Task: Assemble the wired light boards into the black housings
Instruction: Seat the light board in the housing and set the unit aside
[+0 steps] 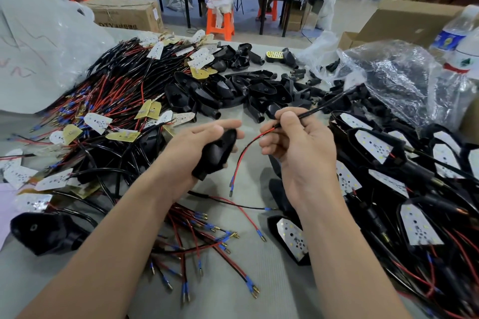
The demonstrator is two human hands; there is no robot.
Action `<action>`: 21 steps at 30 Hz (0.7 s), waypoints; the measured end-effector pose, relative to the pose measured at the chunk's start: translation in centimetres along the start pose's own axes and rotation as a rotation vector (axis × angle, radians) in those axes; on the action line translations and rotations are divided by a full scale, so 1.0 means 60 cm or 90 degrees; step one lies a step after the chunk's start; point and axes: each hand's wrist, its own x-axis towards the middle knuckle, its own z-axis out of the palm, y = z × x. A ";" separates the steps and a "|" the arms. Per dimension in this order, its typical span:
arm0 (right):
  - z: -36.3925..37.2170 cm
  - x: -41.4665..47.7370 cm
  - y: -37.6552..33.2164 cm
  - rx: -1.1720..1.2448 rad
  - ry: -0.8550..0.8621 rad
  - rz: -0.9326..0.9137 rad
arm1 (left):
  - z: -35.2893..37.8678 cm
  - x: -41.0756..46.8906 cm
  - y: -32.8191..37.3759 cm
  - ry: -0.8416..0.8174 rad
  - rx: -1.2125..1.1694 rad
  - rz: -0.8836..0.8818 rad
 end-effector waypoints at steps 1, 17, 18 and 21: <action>0.001 -0.001 0.001 0.008 -0.007 0.007 | 0.002 -0.002 -0.001 -0.043 0.000 -0.009; 0.005 -0.001 0.006 -0.027 0.051 -0.029 | 0.028 -0.005 -0.004 0.034 -0.159 -0.039; 0.005 -0.002 0.006 -0.033 0.056 -0.026 | 0.029 -0.003 -0.004 0.046 -0.155 -0.037; 0.002 -0.001 0.003 -0.020 0.047 -0.002 | 0.029 -0.006 -0.004 0.030 -0.075 -0.026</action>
